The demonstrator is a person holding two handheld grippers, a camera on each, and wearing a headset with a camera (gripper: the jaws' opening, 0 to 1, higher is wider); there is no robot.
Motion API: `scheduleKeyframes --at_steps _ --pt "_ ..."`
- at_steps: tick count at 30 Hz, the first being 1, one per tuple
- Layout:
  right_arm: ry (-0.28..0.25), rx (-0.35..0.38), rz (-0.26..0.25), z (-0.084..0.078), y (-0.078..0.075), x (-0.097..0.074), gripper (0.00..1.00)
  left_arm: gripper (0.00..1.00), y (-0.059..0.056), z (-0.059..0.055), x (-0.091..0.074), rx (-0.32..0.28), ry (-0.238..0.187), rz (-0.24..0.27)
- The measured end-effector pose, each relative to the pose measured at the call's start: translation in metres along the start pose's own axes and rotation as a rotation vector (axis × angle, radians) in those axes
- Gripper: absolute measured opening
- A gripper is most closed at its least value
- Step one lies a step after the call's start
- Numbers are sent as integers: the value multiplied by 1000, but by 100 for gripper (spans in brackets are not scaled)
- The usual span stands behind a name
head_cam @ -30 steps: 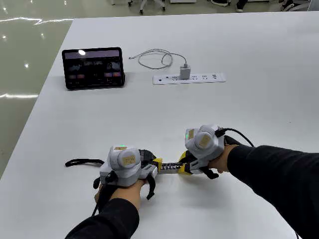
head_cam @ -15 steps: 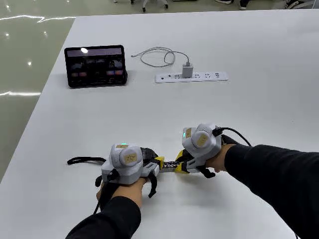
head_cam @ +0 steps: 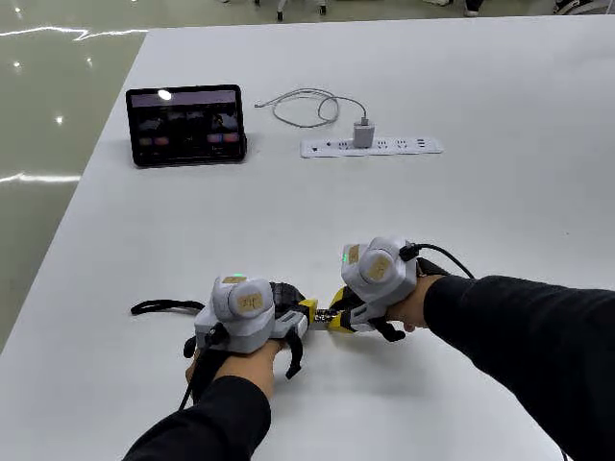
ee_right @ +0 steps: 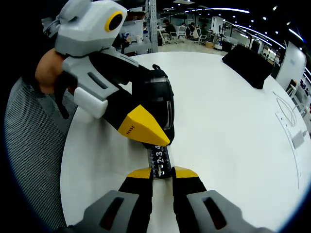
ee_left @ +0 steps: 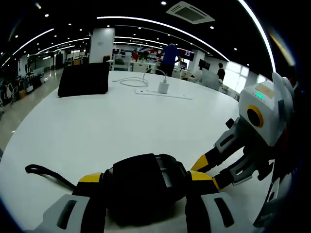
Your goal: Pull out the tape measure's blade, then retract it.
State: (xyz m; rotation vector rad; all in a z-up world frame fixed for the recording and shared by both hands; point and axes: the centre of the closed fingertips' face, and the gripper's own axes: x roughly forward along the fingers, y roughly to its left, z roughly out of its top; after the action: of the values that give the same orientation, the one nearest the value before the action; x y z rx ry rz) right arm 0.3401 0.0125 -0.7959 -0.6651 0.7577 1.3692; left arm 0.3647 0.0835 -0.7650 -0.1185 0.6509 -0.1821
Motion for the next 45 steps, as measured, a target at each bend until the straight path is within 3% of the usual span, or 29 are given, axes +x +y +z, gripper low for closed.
scheduleKeyframes --at_steps 36,45 --pt "-50 37 5 20 3 12 11 62 1 1 0 -13 3 -20" --pt "-50 11 2 22 4 12 12 62 1 1 0 -13 4 -22"
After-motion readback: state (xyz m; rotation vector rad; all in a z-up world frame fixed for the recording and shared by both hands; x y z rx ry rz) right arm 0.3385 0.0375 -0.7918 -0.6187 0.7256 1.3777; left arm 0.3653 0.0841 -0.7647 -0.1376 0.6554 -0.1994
